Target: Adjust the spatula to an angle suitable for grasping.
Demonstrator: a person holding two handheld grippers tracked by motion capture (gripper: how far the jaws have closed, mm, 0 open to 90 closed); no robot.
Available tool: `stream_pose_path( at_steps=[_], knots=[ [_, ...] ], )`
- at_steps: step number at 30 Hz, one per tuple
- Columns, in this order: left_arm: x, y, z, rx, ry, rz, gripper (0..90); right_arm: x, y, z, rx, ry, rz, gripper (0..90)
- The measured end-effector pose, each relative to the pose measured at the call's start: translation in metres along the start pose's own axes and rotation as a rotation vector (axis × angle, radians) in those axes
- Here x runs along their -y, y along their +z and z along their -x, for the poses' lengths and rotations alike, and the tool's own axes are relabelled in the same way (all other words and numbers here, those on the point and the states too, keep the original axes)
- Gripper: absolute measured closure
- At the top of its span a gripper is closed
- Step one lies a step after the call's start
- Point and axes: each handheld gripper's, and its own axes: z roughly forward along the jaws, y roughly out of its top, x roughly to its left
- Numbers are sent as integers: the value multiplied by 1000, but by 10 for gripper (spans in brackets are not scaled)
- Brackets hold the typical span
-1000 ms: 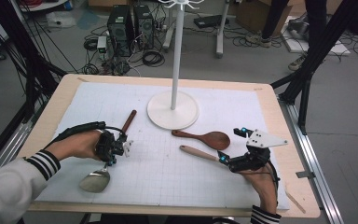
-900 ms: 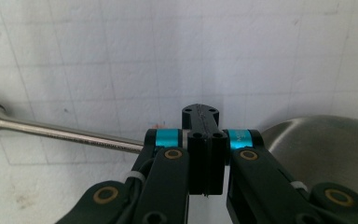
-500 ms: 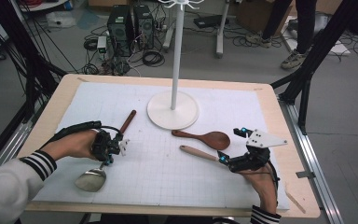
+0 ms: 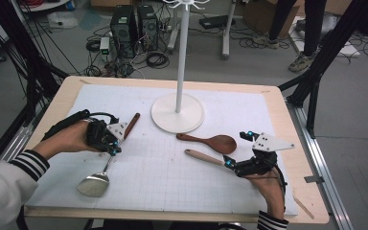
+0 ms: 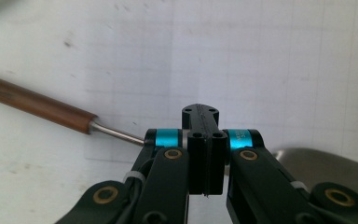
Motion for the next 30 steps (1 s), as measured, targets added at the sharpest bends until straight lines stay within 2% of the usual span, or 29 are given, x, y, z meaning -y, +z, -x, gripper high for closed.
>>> stream_pose_path(
  at_steps=[4,6,9,14,16,19,22,28,30],
  knots=[
    [3,-12,-4,-24,-31,99,900,0,-1,0,3,2,1,7],
    [6,-17,-6,-32,-62,167,900,0,-1,0,2,4,2,7],
    [11,-27,-11,-71,-90,265,900,0,-1,0,6,-1,8,7],
    [23,-40,-18,-165,-180,446,900,0,-1,0,2,4,2,7],
    [27,-45,-21,-200,-212,501,900,0,-1,0,3,5,2,7],
    [33,-49,-26,-230,-257,550,900,0,-1,0,4,2,2,7],
    [37,-49,-31,-252,-283,564,900,0,0,0,4,2,1,7],
    [42,-44,-41,-271,-325,560,900,0,0,0,-2,6,-3,7],
    [44,-41,-46,-284,-353,548,900,0,0,0,-1,5,-4,7]
  ],
)
